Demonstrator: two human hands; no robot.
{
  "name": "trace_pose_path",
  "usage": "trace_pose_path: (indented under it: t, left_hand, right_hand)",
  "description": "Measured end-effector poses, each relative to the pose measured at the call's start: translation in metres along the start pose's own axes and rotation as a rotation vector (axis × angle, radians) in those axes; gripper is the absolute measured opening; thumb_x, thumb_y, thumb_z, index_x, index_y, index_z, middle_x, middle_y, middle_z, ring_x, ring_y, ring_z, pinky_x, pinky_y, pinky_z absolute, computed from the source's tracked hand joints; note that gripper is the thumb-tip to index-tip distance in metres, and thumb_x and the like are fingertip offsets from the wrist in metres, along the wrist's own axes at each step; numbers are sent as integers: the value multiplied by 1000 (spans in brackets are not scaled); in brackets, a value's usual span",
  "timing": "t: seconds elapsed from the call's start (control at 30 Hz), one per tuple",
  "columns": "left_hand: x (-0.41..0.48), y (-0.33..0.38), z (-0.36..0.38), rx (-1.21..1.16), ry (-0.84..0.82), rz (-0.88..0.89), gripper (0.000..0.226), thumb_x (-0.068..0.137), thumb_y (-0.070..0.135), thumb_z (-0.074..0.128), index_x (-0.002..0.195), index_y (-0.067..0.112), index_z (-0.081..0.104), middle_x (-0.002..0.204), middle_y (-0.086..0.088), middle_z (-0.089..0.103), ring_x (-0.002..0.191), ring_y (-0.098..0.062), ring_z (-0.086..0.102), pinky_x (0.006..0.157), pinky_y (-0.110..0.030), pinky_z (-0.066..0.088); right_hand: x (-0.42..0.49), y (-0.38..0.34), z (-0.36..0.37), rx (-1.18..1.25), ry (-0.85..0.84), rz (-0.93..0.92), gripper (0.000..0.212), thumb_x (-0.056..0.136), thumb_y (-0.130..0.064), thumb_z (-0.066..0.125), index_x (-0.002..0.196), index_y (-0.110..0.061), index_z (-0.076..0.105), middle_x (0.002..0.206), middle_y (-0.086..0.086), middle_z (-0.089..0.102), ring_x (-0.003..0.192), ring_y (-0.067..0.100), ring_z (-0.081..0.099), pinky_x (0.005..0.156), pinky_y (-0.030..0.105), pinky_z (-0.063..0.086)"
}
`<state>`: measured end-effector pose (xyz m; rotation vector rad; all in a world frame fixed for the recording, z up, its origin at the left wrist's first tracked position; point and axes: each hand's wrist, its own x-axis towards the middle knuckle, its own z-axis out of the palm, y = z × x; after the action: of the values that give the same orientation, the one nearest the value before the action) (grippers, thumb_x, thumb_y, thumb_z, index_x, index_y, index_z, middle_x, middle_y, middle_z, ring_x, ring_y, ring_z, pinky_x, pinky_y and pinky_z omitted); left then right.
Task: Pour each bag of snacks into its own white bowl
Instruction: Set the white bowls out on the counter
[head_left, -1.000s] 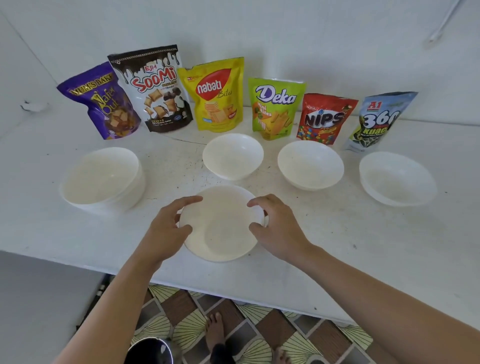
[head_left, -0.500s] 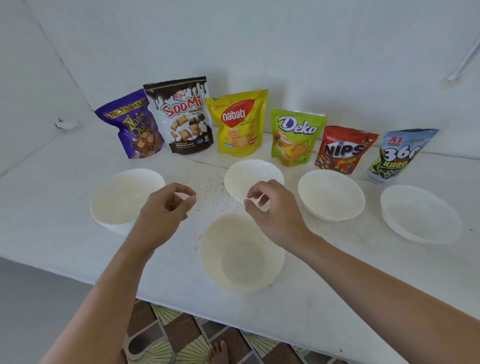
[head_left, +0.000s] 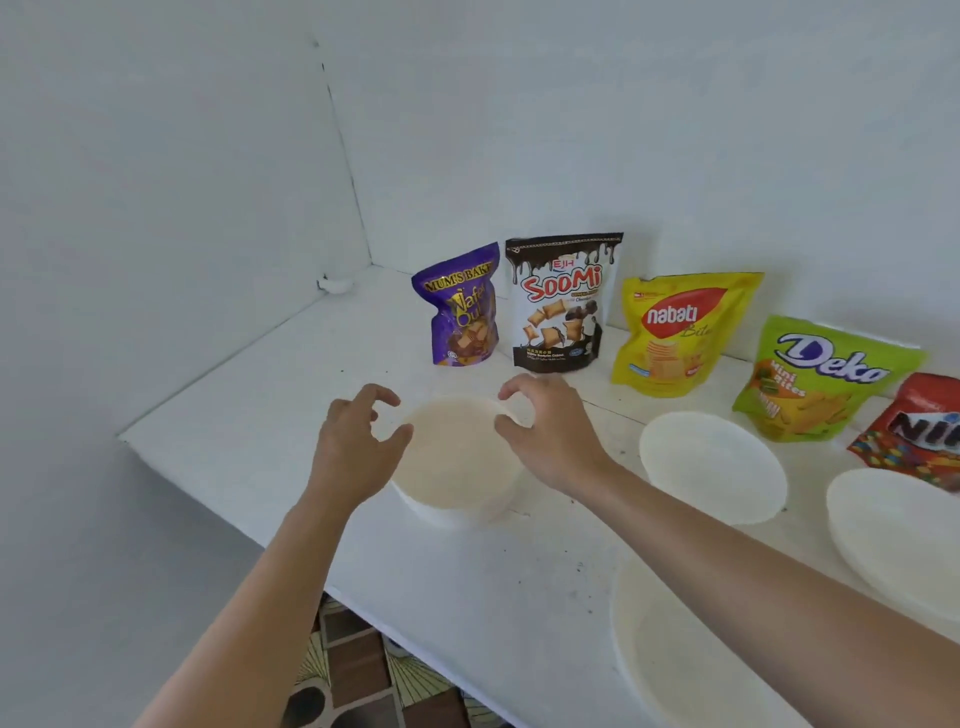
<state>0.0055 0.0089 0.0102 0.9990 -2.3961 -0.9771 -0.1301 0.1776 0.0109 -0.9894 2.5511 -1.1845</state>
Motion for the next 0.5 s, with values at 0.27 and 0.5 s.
trace_pose_path:
  t: [0.27, 0.5]
  left_hand:
    - [7, -36, 12, -32, -119, -47, 37, 72, 11, 85, 96, 32, 67, 104, 2, 61, 86, -6, 65, 66, -11, 43]
    - [18, -44, 17, -43, -126, -32, 49, 74, -4, 68, 112, 27, 71, 107, 2, 66, 88, -15, 68, 68, -23, 55]
  right_hand:
    - [7, 8, 48, 41, -96, 227, 43, 88, -10, 68, 127, -23, 56, 134, 5, 44, 114, 19, 51, 76, 14, 38]
    - [12, 20, 51, 32, -10, 276, 54, 77, 15, 54, 116, -21, 61, 112, 3, 49, 102, 21, 51, 67, 16, 42]
